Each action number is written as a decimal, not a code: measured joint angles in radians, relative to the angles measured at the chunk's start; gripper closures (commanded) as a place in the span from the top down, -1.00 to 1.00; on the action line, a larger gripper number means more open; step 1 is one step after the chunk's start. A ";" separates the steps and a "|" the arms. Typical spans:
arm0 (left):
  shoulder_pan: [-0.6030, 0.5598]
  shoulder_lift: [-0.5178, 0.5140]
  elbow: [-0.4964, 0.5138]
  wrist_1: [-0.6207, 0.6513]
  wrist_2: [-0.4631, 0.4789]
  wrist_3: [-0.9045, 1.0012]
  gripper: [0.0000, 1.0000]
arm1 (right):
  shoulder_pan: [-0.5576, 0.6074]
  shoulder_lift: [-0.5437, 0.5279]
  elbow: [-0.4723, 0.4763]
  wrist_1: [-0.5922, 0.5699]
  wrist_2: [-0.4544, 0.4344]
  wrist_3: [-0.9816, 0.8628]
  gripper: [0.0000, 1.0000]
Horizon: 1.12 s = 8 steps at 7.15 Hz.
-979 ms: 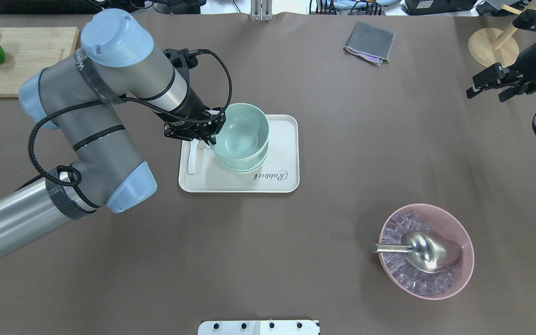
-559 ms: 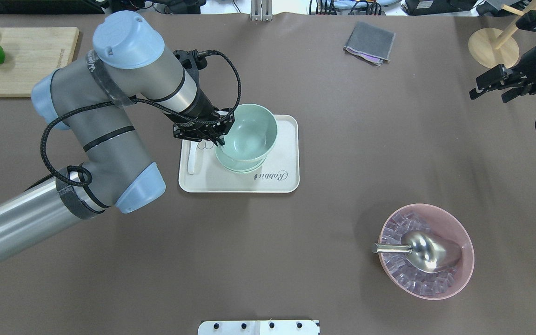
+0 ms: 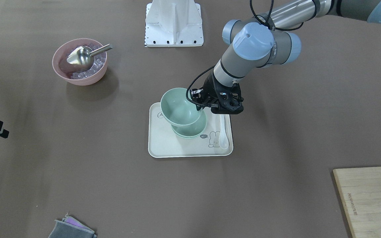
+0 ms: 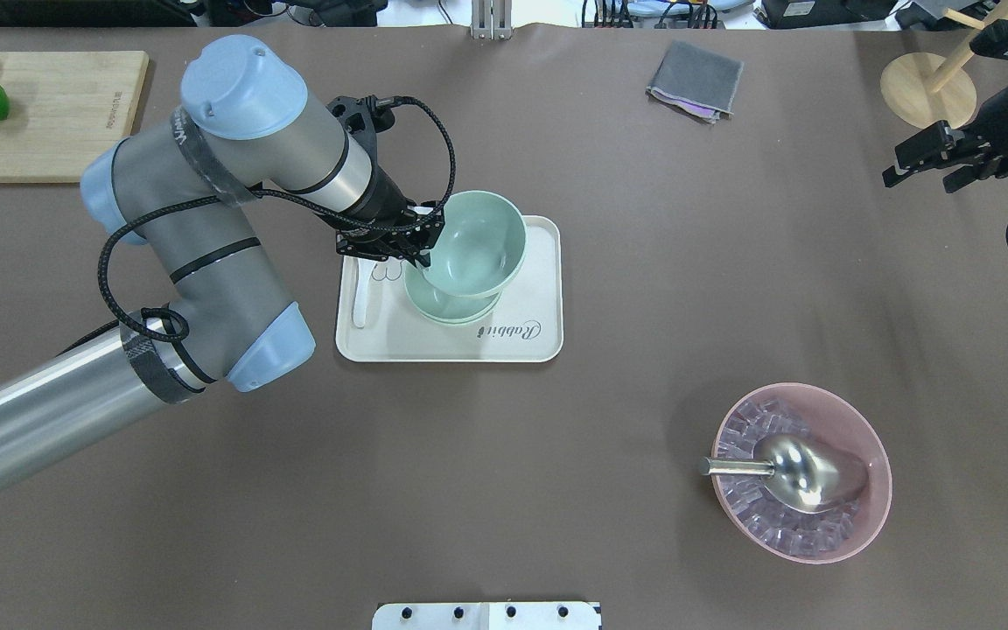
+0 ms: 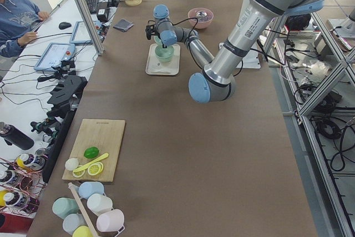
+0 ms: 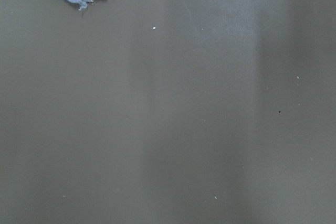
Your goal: Stack green bowls together
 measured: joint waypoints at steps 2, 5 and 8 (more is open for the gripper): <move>-0.001 0.002 0.001 -0.004 0.000 -0.001 -1.00 | 0.000 0.001 -0.001 0.000 0.000 0.000 1.00; -0.002 0.003 0.003 -0.005 0.001 0.005 0.97 | -0.001 0.000 -0.003 0.000 0.001 0.000 1.00; -0.011 0.004 -0.009 -0.001 0.002 0.005 0.97 | -0.002 0.000 -0.004 0.000 0.001 0.000 1.00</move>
